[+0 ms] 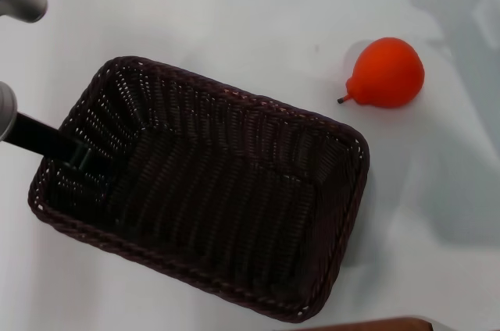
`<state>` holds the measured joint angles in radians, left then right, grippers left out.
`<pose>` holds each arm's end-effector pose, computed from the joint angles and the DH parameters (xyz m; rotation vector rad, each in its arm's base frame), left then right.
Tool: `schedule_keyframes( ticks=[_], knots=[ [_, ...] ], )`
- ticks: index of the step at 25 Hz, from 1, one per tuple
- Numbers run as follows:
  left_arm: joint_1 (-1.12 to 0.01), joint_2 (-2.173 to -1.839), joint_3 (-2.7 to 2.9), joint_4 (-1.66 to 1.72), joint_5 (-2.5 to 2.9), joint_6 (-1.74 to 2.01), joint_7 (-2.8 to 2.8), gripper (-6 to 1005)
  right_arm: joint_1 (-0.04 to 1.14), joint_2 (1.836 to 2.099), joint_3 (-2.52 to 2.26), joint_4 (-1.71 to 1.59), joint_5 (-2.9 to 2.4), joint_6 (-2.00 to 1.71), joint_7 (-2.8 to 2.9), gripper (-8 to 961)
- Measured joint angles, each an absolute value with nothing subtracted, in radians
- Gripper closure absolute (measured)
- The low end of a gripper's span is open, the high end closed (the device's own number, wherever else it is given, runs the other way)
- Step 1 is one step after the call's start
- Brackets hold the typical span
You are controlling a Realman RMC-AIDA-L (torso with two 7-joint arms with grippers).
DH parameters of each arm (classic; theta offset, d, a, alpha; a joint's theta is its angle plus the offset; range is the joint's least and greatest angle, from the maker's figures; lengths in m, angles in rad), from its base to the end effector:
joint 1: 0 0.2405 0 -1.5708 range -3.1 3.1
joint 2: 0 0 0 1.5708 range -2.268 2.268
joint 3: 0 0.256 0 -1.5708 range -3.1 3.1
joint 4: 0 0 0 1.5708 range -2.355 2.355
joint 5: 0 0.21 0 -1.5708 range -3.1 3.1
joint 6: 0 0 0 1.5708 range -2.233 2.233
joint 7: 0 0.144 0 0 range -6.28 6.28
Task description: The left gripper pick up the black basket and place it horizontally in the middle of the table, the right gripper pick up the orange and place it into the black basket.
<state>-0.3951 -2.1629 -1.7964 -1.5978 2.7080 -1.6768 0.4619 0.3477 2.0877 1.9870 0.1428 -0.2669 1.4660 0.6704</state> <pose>-0.2046 0.3092 0.0162 -2.4186 -1.1729 0.4768 0.3331 0.3011 0.0429 -0.6498 -1.4377 -1.3676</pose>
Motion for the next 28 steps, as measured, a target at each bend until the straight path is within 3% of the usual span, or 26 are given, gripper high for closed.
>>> schedule_keyframes(
  ticks=[10,21,28],
  knots=[
    [-0.409,-2.164,-1.817,-1.587,2.705,-1.667,0.386,683,0.346,2.086,1.989,0.136,-0.267,1.455,0.670,143],
    [-0.393,-2.166,-1.943,-1.591,2.700,-1.646,0.270,837,0.354,2.087,1.991,0.139,-0.267,1.412,0.680,142],
    [-0.324,-2.167,-2.096,-1.636,2.606,-1.629,0.232,853,0.362,2.087,2.000,0.145,-0.267,1.392,0.685,142]
  ],
)
